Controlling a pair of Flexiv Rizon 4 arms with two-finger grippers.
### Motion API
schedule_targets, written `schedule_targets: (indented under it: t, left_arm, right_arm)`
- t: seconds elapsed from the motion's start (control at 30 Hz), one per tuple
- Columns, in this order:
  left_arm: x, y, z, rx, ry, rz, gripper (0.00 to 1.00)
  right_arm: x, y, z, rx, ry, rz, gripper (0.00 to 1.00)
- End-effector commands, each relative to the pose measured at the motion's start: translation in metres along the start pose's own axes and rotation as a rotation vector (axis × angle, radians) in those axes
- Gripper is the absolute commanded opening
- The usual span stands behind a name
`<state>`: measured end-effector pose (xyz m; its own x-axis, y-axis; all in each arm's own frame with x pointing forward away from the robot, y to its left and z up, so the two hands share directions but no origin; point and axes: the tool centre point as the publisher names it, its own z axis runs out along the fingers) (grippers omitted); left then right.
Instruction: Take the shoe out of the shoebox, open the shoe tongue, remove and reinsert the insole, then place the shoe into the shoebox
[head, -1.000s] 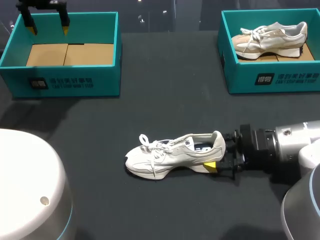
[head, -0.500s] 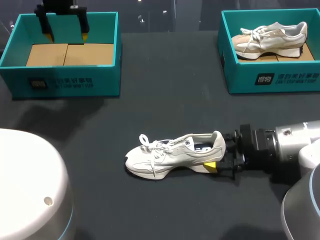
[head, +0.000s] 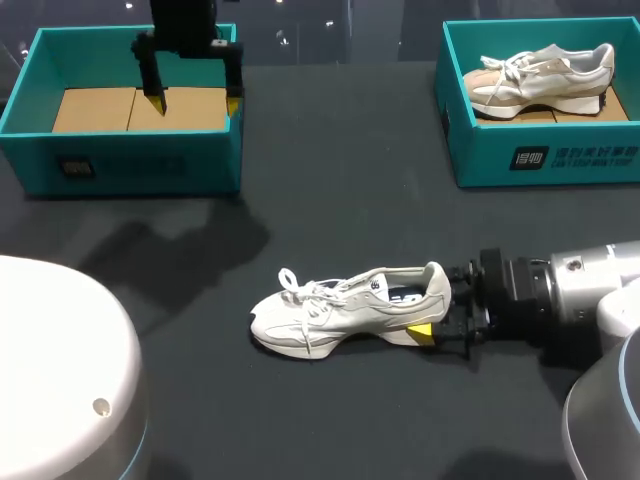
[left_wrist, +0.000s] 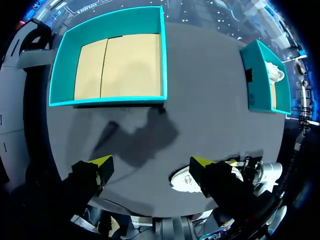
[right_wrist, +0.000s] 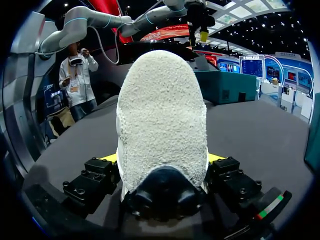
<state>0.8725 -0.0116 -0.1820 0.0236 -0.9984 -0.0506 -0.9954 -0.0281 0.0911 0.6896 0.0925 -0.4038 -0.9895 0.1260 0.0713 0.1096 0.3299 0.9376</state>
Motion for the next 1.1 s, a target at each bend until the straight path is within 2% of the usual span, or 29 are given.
schedule_targets:
  t: [0.03, 0.27, 0.3, 0.43, 0.5, 0.53, 0.8, 0.9, 1.1]
  left_arm:
    - [0.005, -0.006, -0.002, -0.013, -0.026, 0.0, 1.0]
    - [0.005, -0.006, -0.002, -0.013, -0.026, 0.0, 1.0]
    - [0.008, -0.002, -0.004, -0.043, 0.016, 0.001, 1.0]
    - [0.031, 0.03, -0.002, -0.032, 0.034, -0.065, 1.0]
    - [0.042, 0.049, 0.0, 0.007, 0.017, -0.099, 1.0]
    - [0.046, 0.059, -0.001, -0.014, 0.033, -0.077, 1.0]
    - [0.091, 0.12, 0.01, 0.003, 0.009, -0.03, 1.0]
    - [0.107, 0.134, 0.018, 0.021, 0.003, -0.031, 1.0]
    - [0.137, 0.146, 0.021, -0.036, 0.0, -0.007, 1.0]
  right_arm:
    - [0.001, 0.001, 0.0, 0.002, -0.002, 0.0, 0.0]
    - [0.001, 0.001, 0.0, 0.002, -0.002, 0.0, 0.0]
    - [0.001, 0.001, 0.0, 0.002, -0.002, 0.0, 0.0]
    - [0.001, 0.001, 0.0, 0.002, -0.002, 0.0, 0.0]
    - [0.001, 0.001, 0.0, 0.002, -0.002, 0.0, 0.0]
    - [0.001, 0.001, 0.0, 0.002, -0.002, 0.0, 0.0]
    - [0.001, 0.001, 0.0, 0.002, -0.002, 0.0, 0.0]
    - [0.001, 0.001, 0.0, 0.002, -0.002, 0.0, 0.0]
    - [0.001, 0.001, 0.0, 0.002, -0.002, 0.0, 0.0]
